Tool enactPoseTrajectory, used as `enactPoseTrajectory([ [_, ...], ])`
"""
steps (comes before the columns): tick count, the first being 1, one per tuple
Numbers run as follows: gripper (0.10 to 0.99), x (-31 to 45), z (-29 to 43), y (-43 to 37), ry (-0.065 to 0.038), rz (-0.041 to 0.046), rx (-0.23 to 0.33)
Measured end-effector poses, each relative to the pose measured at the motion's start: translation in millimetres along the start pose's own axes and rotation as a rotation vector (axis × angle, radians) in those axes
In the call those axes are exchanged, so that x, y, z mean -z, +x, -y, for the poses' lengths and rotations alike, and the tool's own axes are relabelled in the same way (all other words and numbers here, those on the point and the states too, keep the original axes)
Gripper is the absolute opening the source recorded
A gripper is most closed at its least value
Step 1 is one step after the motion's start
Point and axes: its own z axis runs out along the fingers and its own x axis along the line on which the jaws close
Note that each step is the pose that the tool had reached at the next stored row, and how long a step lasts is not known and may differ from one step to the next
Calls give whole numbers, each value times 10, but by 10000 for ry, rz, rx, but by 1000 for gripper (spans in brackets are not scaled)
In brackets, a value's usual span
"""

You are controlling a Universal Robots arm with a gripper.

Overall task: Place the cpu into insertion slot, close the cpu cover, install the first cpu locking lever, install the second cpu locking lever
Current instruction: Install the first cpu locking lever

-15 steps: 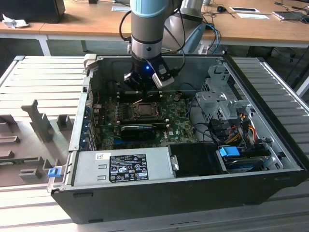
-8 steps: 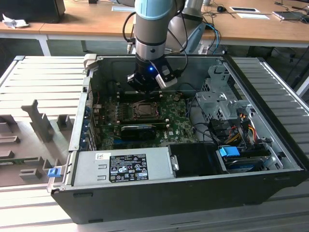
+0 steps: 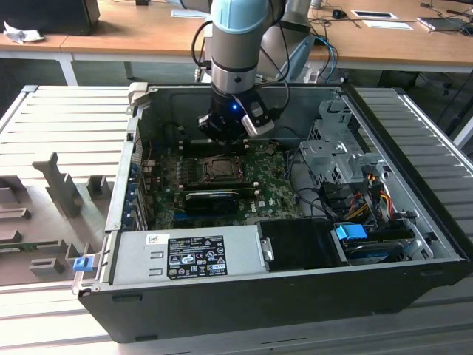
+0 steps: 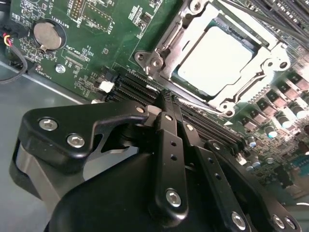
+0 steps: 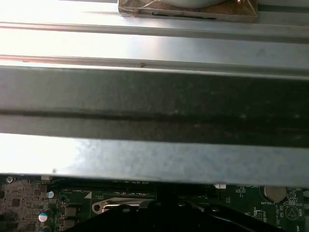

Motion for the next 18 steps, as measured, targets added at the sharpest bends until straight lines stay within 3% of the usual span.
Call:
enactPoseTrajectory([
  [10,106,-79,12,-18,20,-4,-2],
  [18,106,-79,23,-19,62,-6,0],
])
